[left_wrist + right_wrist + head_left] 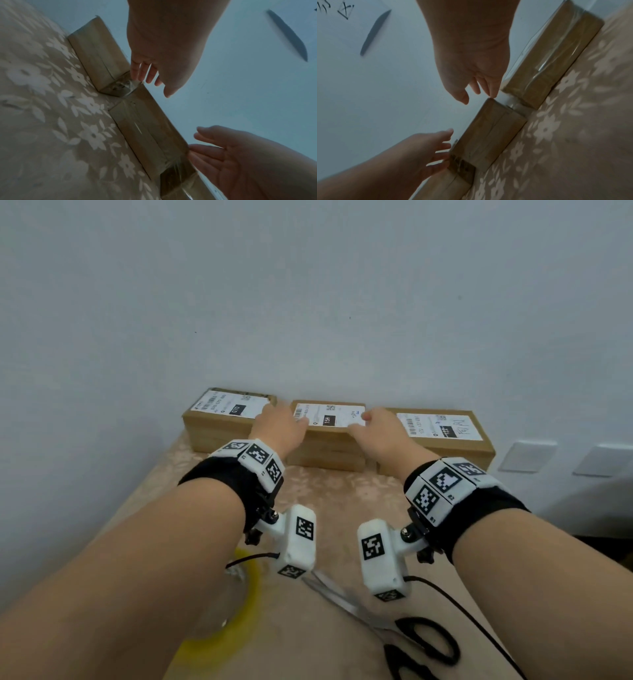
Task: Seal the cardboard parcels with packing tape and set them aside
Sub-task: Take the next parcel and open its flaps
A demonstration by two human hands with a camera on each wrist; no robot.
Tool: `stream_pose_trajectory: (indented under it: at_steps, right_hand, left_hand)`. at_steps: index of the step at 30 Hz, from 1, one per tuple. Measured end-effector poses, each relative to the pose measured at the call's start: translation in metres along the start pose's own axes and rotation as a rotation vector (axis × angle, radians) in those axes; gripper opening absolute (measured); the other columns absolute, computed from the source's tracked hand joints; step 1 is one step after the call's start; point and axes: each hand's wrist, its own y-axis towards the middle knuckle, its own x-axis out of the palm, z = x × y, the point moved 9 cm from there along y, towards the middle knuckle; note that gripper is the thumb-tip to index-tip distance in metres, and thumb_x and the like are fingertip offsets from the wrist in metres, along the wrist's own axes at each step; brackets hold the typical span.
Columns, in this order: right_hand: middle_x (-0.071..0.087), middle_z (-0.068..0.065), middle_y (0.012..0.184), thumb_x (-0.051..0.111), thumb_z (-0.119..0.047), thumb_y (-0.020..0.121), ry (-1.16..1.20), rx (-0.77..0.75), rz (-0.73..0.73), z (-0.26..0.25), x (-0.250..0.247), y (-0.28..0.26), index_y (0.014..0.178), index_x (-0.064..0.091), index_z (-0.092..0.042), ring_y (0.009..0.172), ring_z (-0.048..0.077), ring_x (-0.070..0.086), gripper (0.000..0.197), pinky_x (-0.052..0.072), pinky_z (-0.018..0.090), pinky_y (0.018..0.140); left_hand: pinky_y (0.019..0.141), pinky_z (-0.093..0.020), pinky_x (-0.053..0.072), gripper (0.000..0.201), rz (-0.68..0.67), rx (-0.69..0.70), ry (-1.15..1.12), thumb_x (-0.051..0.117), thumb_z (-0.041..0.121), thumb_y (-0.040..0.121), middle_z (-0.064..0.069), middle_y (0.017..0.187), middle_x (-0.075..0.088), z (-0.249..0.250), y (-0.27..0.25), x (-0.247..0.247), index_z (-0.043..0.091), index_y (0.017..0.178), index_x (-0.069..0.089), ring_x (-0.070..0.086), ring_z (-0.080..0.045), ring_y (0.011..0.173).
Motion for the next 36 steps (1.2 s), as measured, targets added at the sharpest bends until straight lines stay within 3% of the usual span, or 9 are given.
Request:
stream_pose_trajectory:
  at_steps: [4, 8, 12, 17, 20, 25, 27, 33, 36]
  right_hand:
    - [0.048, 0.012, 0.139, 0.046, -0.022, 0.099, 0.036, 0.050, 0.009, 0.001, 0.018, 0.008, 0.139, 0.039, -0.002, 0.124, 0.028, 0.047, 0.045, 0.037, 0.025, 0.086]
    - [0.045, 0.008, 0.142, 0.046, -0.026, 0.100, 0.147, 0.096, 0.021, 0.010, 0.030, 0.011, 0.142, 0.032, -0.007, 0.124, 0.023, 0.045, 0.048, 0.033, 0.023, 0.087]
    - [0.036, 0.007, 0.150, 0.049, -0.030, 0.099, 0.226, 0.095, 0.074, 0.013, 0.024, 0.007, 0.147, 0.029, -0.012, 0.126, 0.022, 0.044, 0.056, 0.036, 0.031, 0.102]
    - [0.038, 0.004, 0.147, 0.048, -0.025, 0.099, 0.346, 0.063, 0.160, 0.008, -0.005, -0.013, 0.147, 0.026, -0.014, 0.124, 0.014, 0.041, 0.053, 0.030, 0.021, 0.094]
    - [0.040, 0.005, 0.143, 0.052, -0.029, 0.098, 0.449, 0.070, 0.213, 0.009, -0.023, -0.034, 0.149, 0.022, -0.016, 0.124, 0.018, 0.042, 0.060, 0.035, 0.025, 0.092]
    - [0.058, 0.000, 0.125, 0.055, -0.030, 0.095, 0.512, 0.092, 0.215, 0.025, -0.032, -0.082, 0.134, 0.051, -0.011, 0.106, 0.016, 0.057, 0.043, 0.049, 0.032, 0.090]
    - [0.064, 0.000, 0.118, 0.055, -0.030, 0.095, 0.557, 0.087, 0.198, 0.033, -0.031, -0.107, 0.124, 0.059, -0.011, 0.103, 0.015, 0.060, 0.035, 0.050, 0.034, 0.093]
    - [0.058, -0.004, 0.115, 0.057, -0.029, 0.094, 0.656, 0.085, 0.201, 0.045, -0.026, -0.177, 0.124, 0.045, -0.020, 0.105, 0.013, 0.056, 0.033, 0.047, 0.032, 0.090]
    - [0.060, -0.002, 0.113, 0.059, -0.026, 0.093, 0.718, 0.141, 0.135, 0.051, -0.016, -0.203, 0.122, 0.039, -0.021, 0.102, 0.015, 0.060, 0.035, 0.050, 0.039, 0.089]
  left_hand:
    - [0.077, -0.033, 0.043, 0.043, -0.086, -0.031, -0.070, 0.039, 0.035, 0.100, -0.021, 0.108, 0.061, -0.012, 0.004, 0.017, -0.005, 0.102, 0.057, 0.056, -0.032, 0.094]
    - [0.071, -0.030, 0.039, 0.043, -0.102, -0.081, -0.178, 0.039, 0.032, 0.100, -0.017, 0.111, 0.058, -0.022, 0.002, 0.029, -0.006, 0.118, 0.049, 0.053, -0.026, 0.089]
    - [0.078, -0.031, 0.045, 0.043, -0.104, -0.076, -0.337, 0.048, 0.034, 0.096, -0.012, 0.113, 0.059, -0.030, 0.000, 0.029, -0.001, 0.121, 0.049, 0.057, -0.026, 0.100]
    - [0.070, -0.029, 0.043, 0.033, -0.030, -0.092, -0.627, 0.052, 0.039, 0.094, 0.000, 0.094, 0.057, -0.023, -0.022, 0.010, 0.009, 0.106, 0.048, 0.055, -0.016, 0.085]
    - [0.067, -0.028, 0.042, 0.033, 0.011, -0.122, -0.783, 0.055, 0.040, 0.092, 0.001, 0.094, 0.050, -0.018, -0.042, -0.003, 0.013, 0.103, 0.038, 0.051, -0.015, 0.084]
    - [0.066, -0.018, 0.049, 0.039, -0.030, -0.154, -0.862, 0.062, 0.036, 0.089, 0.003, 0.093, 0.045, -0.006, -0.095, -0.010, 0.013, 0.107, 0.036, 0.049, -0.010, 0.082]
    - [0.084, -0.026, 0.050, 0.044, -0.046, -0.160, -0.913, 0.063, 0.041, 0.087, 0.006, 0.098, 0.047, -0.005, -0.122, -0.010, 0.015, 0.113, 0.038, 0.050, -0.010, 0.091]
    - [0.086, -0.029, 0.030, 0.059, -0.143, -0.123, -1.040, 0.057, 0.049, 0.089, 0.011, 0.129, 0.049, -0.001, -0.200, -0.001, 0.026, 0.138, 0.035, 0.047, -0.004, 0.109]
    - [0.081, -0.028, 0.039, 0.052, -0.145, -0.154, -1.080, 0.060, 0.049, 0.087, 0.009, 0.116, 0.061, -0.009, -0.222, 0.001, 0.030, 0.130, 0.037, 0.055, -0.005, 0.102]
